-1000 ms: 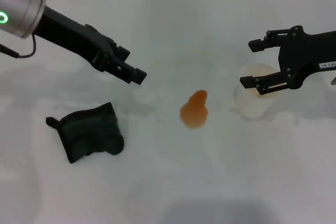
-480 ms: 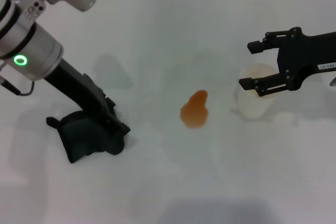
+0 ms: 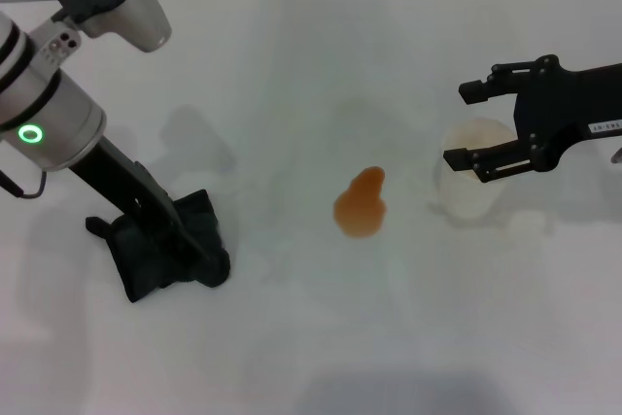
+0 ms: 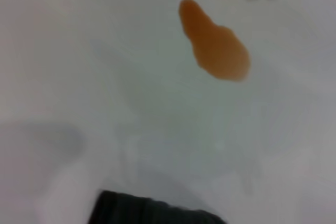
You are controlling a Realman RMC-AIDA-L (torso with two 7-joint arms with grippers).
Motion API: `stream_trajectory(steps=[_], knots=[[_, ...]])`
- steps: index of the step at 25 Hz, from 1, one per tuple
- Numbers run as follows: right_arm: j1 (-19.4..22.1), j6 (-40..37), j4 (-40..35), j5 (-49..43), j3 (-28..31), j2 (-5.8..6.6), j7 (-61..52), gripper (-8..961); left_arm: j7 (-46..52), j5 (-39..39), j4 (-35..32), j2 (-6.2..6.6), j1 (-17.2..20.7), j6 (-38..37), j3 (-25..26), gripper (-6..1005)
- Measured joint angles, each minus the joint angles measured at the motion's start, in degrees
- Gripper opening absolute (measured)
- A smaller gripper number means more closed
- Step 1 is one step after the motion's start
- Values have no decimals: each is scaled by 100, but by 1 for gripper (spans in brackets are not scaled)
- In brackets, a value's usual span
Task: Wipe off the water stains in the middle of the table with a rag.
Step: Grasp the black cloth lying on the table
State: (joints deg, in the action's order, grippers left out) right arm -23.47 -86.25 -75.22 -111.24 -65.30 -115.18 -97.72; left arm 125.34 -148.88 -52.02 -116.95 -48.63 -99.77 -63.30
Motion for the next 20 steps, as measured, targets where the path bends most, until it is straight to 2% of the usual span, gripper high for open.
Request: stream_trajectory(steps=[4, 10, 20], knots=[[9, -16, 0, -3, 0, 1, 0, 829, 58, -72, -11, 6, -57, 56, -24, 857], [16, -22, -1, -4, 0, 4, 0, 829, 103, -452, -21, -62, -165, 163, -39, 858], [27, 15, 22, -3, 0, 5, 42, 829, 111, -600, 31, -116, -107, 413, -41, 858]])
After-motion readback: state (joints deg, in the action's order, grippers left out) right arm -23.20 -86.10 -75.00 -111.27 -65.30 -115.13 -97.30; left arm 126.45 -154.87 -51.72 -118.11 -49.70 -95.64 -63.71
